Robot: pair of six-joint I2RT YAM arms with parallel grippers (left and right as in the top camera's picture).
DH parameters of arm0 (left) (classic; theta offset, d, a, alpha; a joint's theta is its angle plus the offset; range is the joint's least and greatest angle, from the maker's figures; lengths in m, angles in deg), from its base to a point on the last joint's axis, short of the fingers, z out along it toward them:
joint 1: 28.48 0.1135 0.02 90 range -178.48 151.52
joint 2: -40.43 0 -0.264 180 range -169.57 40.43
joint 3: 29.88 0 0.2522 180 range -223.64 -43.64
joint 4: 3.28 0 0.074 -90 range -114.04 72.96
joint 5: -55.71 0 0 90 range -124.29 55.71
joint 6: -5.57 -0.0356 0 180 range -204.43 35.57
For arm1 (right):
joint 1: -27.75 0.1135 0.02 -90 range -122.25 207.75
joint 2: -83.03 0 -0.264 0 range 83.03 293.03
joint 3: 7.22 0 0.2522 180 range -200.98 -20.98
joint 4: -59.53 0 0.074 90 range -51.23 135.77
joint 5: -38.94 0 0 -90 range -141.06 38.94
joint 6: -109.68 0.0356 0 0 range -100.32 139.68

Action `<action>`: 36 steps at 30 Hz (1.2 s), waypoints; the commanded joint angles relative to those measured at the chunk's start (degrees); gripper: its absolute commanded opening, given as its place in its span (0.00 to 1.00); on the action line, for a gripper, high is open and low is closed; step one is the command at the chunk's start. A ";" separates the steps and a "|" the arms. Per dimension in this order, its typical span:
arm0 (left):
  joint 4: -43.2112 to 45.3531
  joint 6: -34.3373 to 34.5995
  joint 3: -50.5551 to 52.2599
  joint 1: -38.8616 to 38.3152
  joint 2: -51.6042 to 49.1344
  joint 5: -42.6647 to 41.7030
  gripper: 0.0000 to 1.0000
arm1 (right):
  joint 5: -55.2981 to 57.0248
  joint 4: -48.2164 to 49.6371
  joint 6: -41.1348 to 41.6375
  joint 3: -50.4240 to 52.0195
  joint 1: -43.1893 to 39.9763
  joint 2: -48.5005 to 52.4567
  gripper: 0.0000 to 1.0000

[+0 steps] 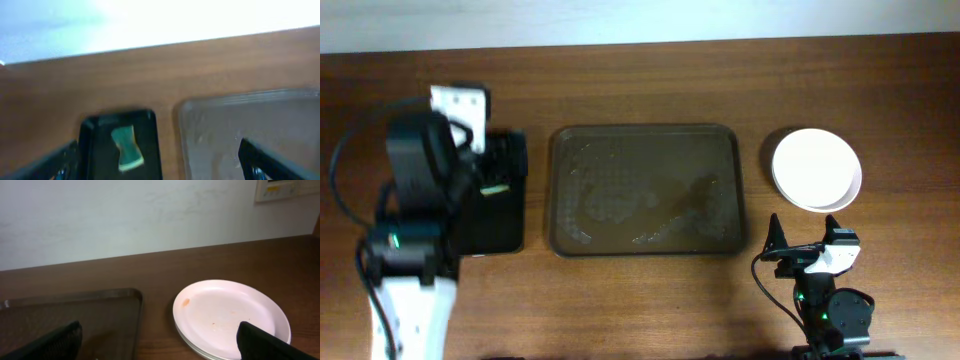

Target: Clean dirty plates on tray and stack at the side

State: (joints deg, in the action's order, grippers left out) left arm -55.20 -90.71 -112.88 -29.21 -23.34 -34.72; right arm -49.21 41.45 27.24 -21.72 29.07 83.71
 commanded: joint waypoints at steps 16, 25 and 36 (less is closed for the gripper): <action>31.85 -7.02 64.48 1.05 59.01 0.37 0.99 | -0.31 -0.28 -0.04 0.42 0.55 -0.37 0.98; 33.40 -11.58 68.76 1.40 63.49 0.35 0.99 | -0.31 -0.28 -0.04 0.42 0.55 -0.37 0.98; 33.42 -11.37 68.74 1.40 63.47 0.20 0.99 | -0.31 -0.28 -0.04 0.42 0.55 -0.37 0.98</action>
State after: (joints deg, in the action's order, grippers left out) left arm -21.93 -101.23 -44.66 -28.30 39.59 -34.72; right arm -49.43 41.45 27.21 -21.72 29.09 83.67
